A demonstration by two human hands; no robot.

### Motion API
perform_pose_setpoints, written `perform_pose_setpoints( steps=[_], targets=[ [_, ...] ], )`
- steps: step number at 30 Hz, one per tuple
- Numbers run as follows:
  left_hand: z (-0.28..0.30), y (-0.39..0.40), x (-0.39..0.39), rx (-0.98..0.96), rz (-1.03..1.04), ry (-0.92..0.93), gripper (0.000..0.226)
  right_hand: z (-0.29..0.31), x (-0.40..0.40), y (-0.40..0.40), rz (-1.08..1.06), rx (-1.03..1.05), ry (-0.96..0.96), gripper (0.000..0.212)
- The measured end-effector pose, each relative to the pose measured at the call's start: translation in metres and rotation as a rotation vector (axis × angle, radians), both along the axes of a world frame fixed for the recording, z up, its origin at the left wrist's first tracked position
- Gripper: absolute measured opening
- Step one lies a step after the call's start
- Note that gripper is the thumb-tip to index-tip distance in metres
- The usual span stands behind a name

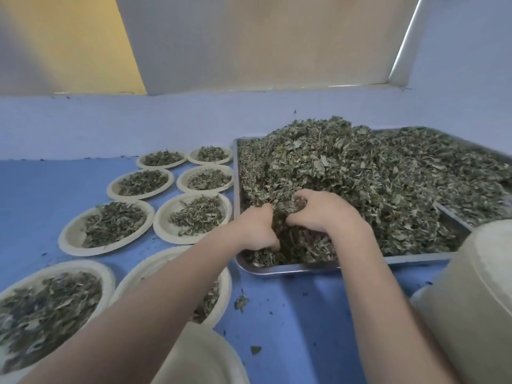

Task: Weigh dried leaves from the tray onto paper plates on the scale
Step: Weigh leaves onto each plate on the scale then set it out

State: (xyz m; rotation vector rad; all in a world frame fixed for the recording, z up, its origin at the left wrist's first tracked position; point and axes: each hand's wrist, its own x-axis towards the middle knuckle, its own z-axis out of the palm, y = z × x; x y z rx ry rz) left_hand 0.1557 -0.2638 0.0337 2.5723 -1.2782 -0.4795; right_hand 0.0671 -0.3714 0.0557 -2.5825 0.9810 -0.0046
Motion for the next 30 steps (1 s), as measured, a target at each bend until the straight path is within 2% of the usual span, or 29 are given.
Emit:
perform_pose_setpoints(
  steps=[2,5,6,8,10,12,14,16,17,21,26,28,30],
  targets=[
    [0.000,0.000,-0.005,0.048,-0.050,-0.075,0.084,0.003,-0.001,0.006,0.016,-0.066,0.101,0.065],
    [-0.001,-0.002,-0.010,0.098,-0.075,-0.063,0.088,-0.006,-0.001,0.014,0.185,0.081,0.128,0.051],
    [0.001,-0.001,-0.011,0.104,-0.082,-0.050,0.087,-0.008,-0.003,0.013,0.210,0.115,0.107,0.052],
    [0.006,0.003,-0.012,0.104,-0.100,-0.043,0.084,-0.009,-0.008,0.007,0.185,0.136,0.065,0.075],
    [0.010,0.007,-0.015,0.114,-0.117,-0.110,0.085,-0.012,-0.008,0.002,0.123,0.080,0.125,0.100],
    [0.011,0.008,-0.019,0.170,-0.125,-0.211,0.084,-0.019,-0.003,0.004,0.117,0.064,0.172,0.107],
    [0.010,0.004,-0.023,0.223,-0.140,-0.233,0.071,-0.025,0.005,0.012,0.178,0.063,0.106,0.089],
    [0.008,0.000,-0.025,0.192,-0.125,-0.213,0.054,-0.031,0.010,0.015,0.237,0.023,-0.041,0.060],
    [0.009,0.000,-0.024,0.151,-0.101,-0.197,0.054,-0.032,0.011,0.015,0.238,0.007,-0.112,0.050],
    [0.016,0.007,-0.017,-0.031,0.023,-0.068,0.072,-0.028,0.009,0.008,0.143,0.071,-0.358,0.037],
    [0.025,0.018,-0.015,-0.286,0.108,0.095,0.089,-0.015,0.013,0.004,0.066,0.071,-0.482,0.029],
    [0.028,0.021,-0.020,-0.410,0.179,0.277,0.087,-0.009,0.015,0.006,0.025,0.106,-0.551,0.032],
    [0.034,0.025,-0.027,-0.561,0.284,0.610,0.078,-0.001,0.015,0.010,-0.018,0.160,-0.631,0.040]
  ],
)
